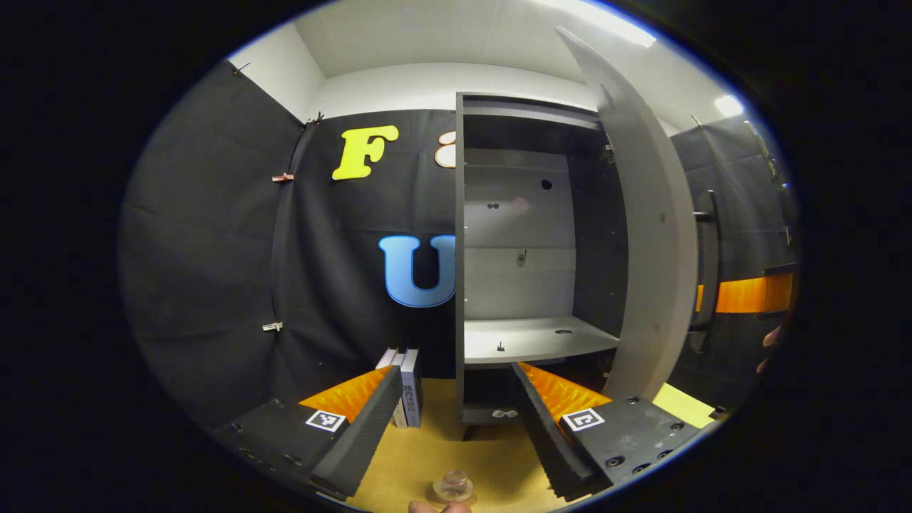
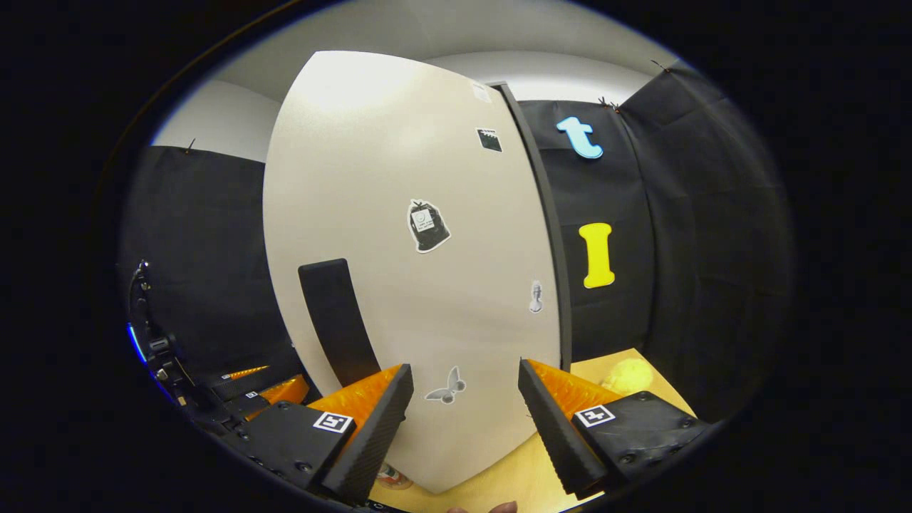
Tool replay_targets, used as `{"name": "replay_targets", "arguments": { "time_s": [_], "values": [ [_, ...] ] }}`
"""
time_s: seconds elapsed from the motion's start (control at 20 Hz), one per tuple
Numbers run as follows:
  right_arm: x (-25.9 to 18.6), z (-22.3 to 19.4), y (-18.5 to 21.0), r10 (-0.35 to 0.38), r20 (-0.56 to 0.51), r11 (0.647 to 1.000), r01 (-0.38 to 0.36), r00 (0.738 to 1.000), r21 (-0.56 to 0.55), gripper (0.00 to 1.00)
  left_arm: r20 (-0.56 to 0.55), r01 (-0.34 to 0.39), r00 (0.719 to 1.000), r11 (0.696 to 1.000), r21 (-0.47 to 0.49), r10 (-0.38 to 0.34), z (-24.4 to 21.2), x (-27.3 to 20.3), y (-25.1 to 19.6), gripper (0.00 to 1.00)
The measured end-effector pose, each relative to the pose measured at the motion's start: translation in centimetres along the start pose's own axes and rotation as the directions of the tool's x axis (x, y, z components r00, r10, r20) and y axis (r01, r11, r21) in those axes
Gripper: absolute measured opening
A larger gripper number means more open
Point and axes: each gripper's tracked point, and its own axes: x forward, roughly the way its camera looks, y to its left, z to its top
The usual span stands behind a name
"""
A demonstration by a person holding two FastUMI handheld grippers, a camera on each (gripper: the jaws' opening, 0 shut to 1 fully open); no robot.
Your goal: Open the cabinet door with the right hand, grasp the bottle in the cabinet with the left hand and place it on the coaster, then close the cabinet door with the right hand.
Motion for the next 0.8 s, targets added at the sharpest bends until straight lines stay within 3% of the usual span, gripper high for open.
{"name": "replay_targets", "arguments": {
  "time_s": [0.15, 0.4, 0.8],
  "values": [
    [1.8, -0.3, 2.4, 0.045, -0.004, 0.999, -0.045, 0.999, -0.008, 0.97, 0.006, -0.008, 1.0, 1.0, -0.009, 0.008, 0.1, 0.4, 1.1, 0.93],
    [2.1, -0.3, 3.6, 0.057, 0.018, 0.998, -0.056, 0.998, -0.03, 0.98, 0.012, -0.013, 1.0, 1.0, -0.017, 0.013, 0.2, 1.0, 2.2, 0.95],
    [0.8, 1.5, 0.2, -0.022, 0.065, 0.999, 0.025, 0.998, -0.044, 0.98, 0.024, 0.009, 1.0, 1.0, -0.013, -0.009, 1.2, 1.6, 0.6, 0.93]
  ]
}}
